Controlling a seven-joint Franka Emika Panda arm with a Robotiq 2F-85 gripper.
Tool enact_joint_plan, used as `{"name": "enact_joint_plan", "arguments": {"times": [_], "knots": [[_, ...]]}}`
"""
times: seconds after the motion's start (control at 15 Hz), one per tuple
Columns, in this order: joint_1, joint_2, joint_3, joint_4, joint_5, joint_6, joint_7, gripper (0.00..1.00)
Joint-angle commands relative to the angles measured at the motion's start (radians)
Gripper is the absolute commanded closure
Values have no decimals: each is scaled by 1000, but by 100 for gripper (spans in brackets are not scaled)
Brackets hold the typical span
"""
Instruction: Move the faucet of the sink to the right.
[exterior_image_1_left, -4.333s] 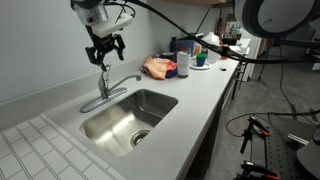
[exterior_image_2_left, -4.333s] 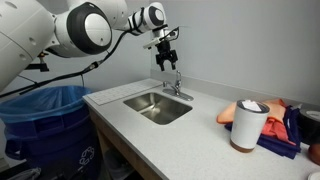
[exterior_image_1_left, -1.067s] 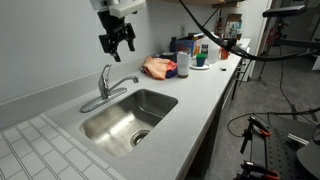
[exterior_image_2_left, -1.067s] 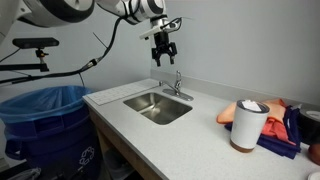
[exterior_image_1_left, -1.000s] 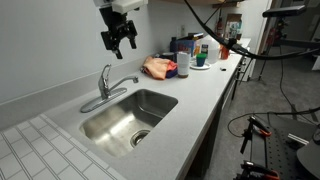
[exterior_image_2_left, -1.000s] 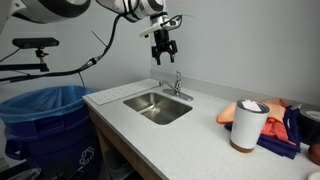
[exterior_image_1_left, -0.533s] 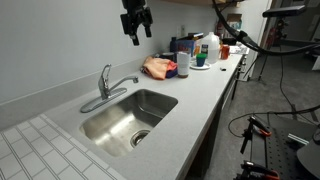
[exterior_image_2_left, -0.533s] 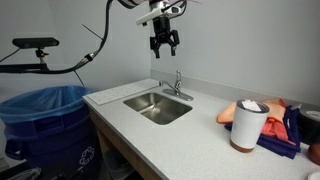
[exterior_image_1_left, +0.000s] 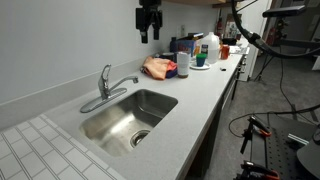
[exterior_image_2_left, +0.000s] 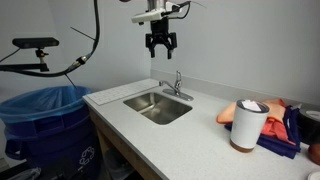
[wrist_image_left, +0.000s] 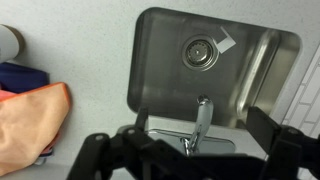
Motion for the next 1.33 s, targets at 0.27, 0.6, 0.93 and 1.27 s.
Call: {"name": "enact_joint_plan", "arguments": {"times": [0.27,0.6,0.93,1.27], "knots": [[-65,-135,20,-219,135,166,-144,0],[-64,-115,22,-201,104,139,-114,0],[-64,-121,21,-208,104,139,-114,0],[-64,-121,21,-208,104,139,-114,0]]}}
